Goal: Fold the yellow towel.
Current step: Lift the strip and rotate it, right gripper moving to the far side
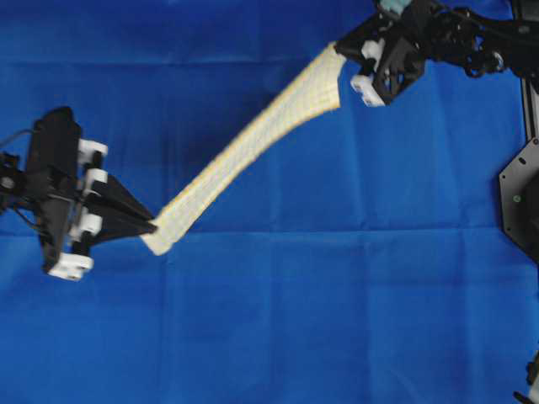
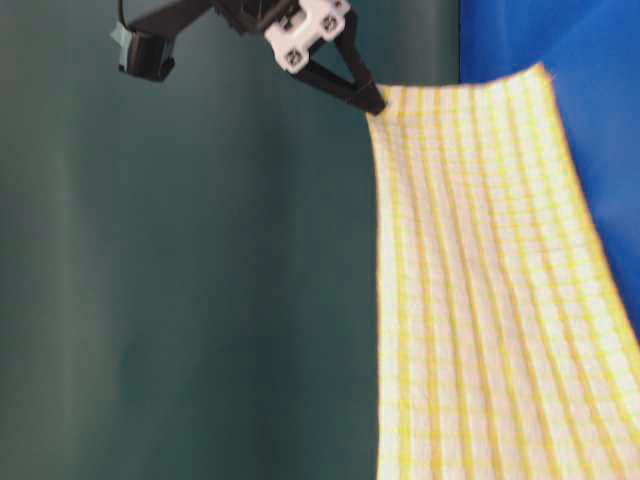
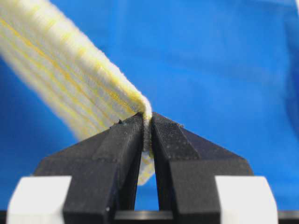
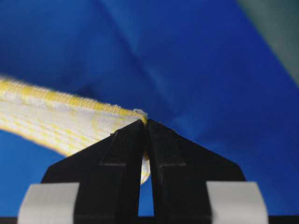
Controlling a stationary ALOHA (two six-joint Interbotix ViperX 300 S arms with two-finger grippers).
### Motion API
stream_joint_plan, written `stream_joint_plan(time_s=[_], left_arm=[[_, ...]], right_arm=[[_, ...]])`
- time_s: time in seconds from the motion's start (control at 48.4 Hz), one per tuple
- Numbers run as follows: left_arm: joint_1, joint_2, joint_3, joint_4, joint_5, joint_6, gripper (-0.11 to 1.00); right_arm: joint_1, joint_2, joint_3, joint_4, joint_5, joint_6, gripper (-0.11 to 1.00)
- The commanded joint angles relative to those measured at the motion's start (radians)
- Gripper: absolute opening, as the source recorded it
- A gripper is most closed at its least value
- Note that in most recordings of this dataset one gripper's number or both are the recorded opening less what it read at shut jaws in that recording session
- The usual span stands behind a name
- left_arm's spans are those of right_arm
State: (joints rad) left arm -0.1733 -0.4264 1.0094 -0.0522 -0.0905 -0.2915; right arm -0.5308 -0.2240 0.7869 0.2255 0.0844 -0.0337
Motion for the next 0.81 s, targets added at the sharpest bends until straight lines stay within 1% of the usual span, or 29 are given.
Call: stream_joint_plan(time_s=[0.0,0.206,0.454,0.64,0.784], left_arm=[[-0.021,0.061,-0.067,-0.002,-0.037,-0.002,0.04],[-0.034,0.252,-0.238,0.0,-0.074,0.0,0.04],[-0.034,0.439,-0.468,0.005,-0.046,0.023,0.04],[-0.035,0.517,-0.594,0.002,-0.02,0.067,0.04],[-0.035,0.566,-0.664,0.002,-0.02,0.098,0.04]], right_arm=[[-0.031,0.008,-0.041,-0.006,-0.021,-0.002,0.02],[-0.069,0.032,-0.074,-0.005,-0.043,-0.002,0.02],[-0.092,0.052,-0.103,-0.006,-0.044,-0.003,0.02],[-0.1,0.071,-0.126,-0.011,-0.044,-0.006,0.02],[-0.101,0.084,-0.143,-0.018,-0.044,-0.006,0.02]])
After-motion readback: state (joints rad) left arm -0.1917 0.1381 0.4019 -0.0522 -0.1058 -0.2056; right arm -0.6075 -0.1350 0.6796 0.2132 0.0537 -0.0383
